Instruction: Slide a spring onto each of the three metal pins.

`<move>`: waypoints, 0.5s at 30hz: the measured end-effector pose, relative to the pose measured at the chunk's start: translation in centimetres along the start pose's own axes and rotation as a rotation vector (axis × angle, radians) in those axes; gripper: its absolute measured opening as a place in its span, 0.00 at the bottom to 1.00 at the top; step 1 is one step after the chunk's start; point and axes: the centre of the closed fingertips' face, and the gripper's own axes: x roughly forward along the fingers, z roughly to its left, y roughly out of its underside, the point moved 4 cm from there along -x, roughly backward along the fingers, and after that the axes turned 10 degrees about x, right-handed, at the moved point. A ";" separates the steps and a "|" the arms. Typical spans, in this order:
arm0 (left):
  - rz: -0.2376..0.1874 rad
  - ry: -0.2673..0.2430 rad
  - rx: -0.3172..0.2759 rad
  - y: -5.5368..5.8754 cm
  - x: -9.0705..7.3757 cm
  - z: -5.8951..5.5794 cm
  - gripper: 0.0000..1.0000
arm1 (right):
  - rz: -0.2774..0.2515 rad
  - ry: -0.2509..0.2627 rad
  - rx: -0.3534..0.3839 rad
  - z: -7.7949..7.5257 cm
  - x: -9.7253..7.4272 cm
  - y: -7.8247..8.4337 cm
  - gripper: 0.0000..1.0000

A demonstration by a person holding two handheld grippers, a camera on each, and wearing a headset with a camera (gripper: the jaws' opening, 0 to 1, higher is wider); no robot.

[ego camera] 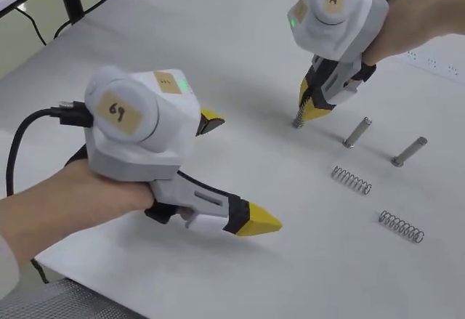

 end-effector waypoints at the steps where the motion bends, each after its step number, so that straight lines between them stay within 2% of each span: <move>1: 0.001 0.001 0.003 0.0 0.0 0.0 0.93 | -0.001 0.002 0.002 0.0 0.0 0.0 0.08; 8: 0.003 0.008 0.002 0.0 0.1 -0.2 0.93 | -0.003 -0.005 0.014 -0.2 0.1 0.1 0.08; 11: 0.004 0.008 0.000 0.0 0.1 -0.2 0.93 | -0.005 -0.023 0.027 -0.1 0.1 0.1 0.08; 15: 0.005 0.009 0.002 0.1 0.1 -0.2 0.93 | -0.001 -0.015 0.018 -0.2 0.1 0.1 0.08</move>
